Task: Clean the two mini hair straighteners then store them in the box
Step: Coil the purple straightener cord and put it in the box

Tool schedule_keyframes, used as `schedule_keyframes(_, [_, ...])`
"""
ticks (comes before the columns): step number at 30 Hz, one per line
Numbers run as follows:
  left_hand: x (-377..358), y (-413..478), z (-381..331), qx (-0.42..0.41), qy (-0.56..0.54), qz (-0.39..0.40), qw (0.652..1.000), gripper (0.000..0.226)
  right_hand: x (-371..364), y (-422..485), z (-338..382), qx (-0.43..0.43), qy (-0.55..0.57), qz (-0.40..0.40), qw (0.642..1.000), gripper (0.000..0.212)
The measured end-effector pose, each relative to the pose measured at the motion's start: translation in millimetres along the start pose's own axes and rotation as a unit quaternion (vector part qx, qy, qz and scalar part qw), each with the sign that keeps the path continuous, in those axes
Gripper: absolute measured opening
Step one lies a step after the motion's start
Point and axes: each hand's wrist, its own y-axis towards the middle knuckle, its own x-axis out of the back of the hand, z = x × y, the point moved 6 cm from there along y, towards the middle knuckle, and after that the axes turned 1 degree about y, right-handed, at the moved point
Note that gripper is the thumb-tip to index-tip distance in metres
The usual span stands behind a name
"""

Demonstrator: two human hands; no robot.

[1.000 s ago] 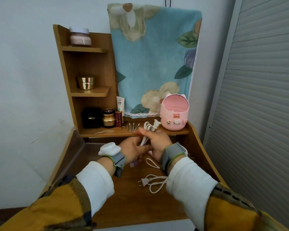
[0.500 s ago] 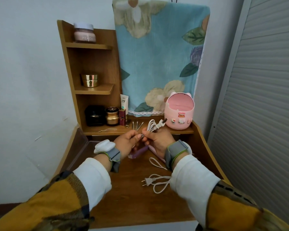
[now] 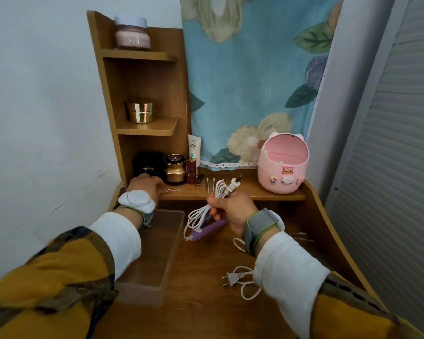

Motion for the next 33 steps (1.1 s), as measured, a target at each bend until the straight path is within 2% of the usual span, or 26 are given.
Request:
schedule_keyframes(6, [-3,14,-5,0.0,0.023,0.047,0.999,0.034,-5,1,-1,-0.003,-0.002,0.014,1.0,0.013])
schedule_keyframes(14, [-8,26,-10,0.011,0.054,0.066,0.996,0.031,-2,3,-4,0.006,0.005,0.013,1.0,0.015])
schedule_keyframes(21, [-10,26,-17,-0.057,0.084,-0.009,0.995,0.028,1,1,-9,0.001,0.014,0.011,1.0,0.016])
schedule_keyframes(28, [-9,30,-31,-0.105,0.149,0.005,0.983,0.029,5,2,-9,0.002,0.026,0.007,1.0,0.015])
schedule_keyframes(33, [1,28,-33,-0.102,0.136,-0.032,0.985,0.026,5,3,-10,0.001,0.033,0.002,0.999,0.014])
